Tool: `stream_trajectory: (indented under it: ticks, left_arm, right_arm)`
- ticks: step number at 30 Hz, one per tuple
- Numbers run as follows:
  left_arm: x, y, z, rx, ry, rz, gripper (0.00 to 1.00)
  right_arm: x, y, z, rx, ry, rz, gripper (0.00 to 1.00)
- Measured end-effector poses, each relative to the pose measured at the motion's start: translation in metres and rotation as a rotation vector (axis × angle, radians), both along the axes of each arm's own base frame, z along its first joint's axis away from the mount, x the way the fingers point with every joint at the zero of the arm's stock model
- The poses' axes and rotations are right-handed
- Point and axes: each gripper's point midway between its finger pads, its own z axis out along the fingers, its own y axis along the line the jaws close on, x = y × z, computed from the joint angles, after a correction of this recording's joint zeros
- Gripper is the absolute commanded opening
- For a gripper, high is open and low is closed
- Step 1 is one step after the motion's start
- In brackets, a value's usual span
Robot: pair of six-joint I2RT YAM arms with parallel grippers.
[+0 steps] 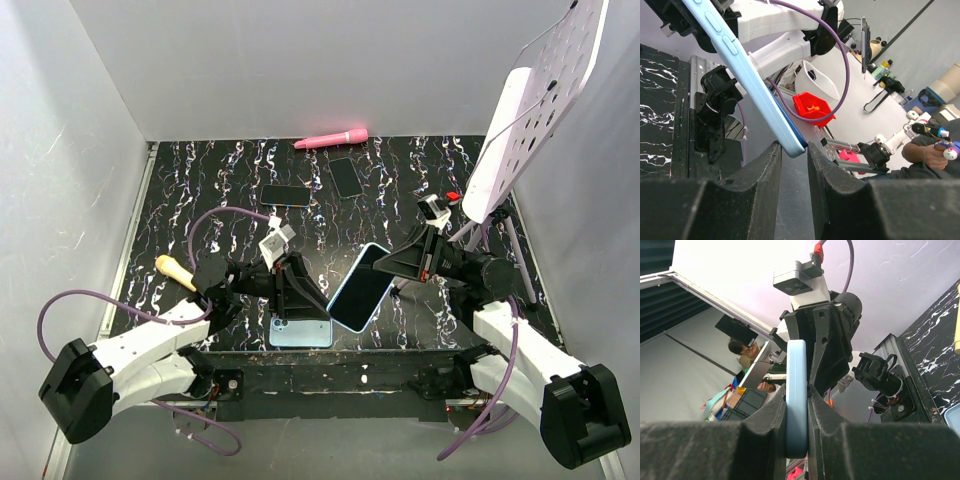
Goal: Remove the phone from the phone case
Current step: Remove the phone case from the phone.
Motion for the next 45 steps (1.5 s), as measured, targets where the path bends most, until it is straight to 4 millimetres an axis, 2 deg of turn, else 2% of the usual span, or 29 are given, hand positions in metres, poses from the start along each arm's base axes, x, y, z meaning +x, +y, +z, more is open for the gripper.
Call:
stream_trajectory:
  ticks: [3, 8, 16, 27, 45]
  left_arm:
    - [-0.001, -0.001, -0.002, 0.000, -0.011, -0.018, 0.18]
    - [-0.002, -0.002, -0.003, -0.010, -0.024, -0.043, 0.19]
    - [-0.002, -0.002, 0.002, -0.036, -0.030, -0.042, 0.18]
    - [0.000, -0.002, 0.005, -0.066, -0.054, -0.029, 0.00]
    - [0.004, -0.005, 0.014, -0.156, -0.137, 0.002, 0.00]
  right_arm:
    - [-0.001, 0.000, 0.000, -0.002, -0.003, 0.004, 0.01]
    - [-0.002, -0.001, 0.002, 0.001, 0.010, 0.010, 0.01]
    - [0.008, 0.003, -0.004, -0.003, 0.135, 0.037, 0.01]
    - [0.006, 0.001, 0.002, 0.015, 0.148, 0.037, 0.01]
    - [0.008, -0.002, 0.012, 0.055, 0.198, 0.027, 0.01]
